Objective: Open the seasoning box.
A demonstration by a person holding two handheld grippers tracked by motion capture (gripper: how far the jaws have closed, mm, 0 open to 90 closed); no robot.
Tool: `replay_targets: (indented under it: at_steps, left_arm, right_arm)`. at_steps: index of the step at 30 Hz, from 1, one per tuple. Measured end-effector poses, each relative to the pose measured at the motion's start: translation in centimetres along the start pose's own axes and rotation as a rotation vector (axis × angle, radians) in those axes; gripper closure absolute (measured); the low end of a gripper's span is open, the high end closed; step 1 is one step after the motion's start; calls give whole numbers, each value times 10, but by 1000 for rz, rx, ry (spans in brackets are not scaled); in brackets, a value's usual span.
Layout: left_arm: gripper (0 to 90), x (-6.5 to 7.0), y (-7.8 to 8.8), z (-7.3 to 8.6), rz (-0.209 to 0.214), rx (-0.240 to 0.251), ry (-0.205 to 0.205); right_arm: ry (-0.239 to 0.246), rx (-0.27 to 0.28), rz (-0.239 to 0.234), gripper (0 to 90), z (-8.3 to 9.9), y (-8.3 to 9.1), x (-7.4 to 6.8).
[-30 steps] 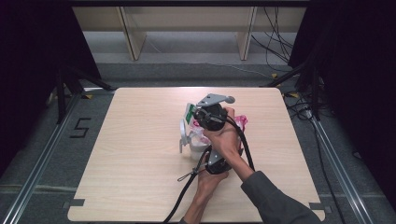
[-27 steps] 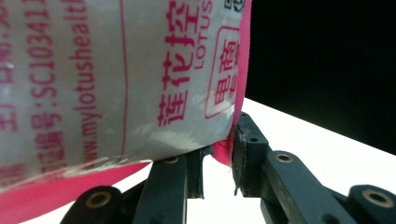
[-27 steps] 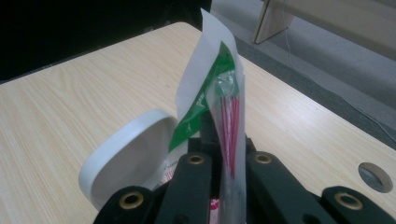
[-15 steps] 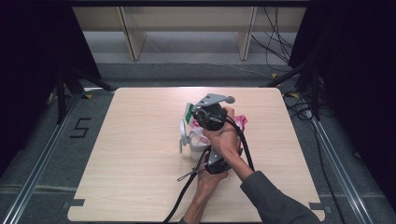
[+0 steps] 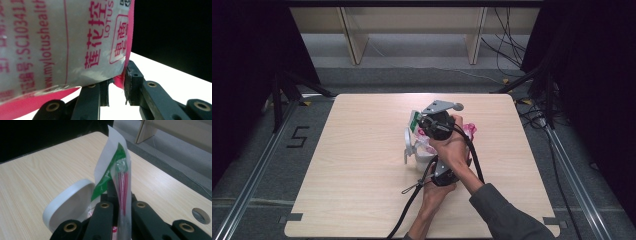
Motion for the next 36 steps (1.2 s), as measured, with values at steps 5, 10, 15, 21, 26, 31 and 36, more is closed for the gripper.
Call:
replay_targets:
  at_steps: [5,10,15,21,26,31,36]
  left_arm:
    - [756,1,-1,-1,-8,15,17]
    - [753,1,-2,-1,-12,16,15]
    - [753,2,-3,-2,-15,27,23]
    - [753,2,-4,-1,-17,28,29]
    - [752,2,-4,-1,-17,26,28]
    - [752,2,-2,0,-10,19,16]
    - [752,2,-3,-1,-18,26,24]
  right_arm:
    - [-1,-11,-6,900,0,2,0]
    - [1,-26,-7,900,1,0,0]
    - [9,-26,-5,900,1,-1,0]
    - [13,-33,-6,900,1,-2,0]
    - [13,-32,-5,900,2,-1,1]
    - [3,-17,-10,900,1,-1,2]
    - [-3,-21,-13,900,0,-1,1]
Point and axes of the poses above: each handheld gripper's, and its own axes: y roughly backward along the jaws, z roughly out of its underside, x roughly to its right, the point moved 6 cm from there along -y, roughly forward along the jaws, and after that the axes turned 2 degrees about x, right-handed, at the moved point
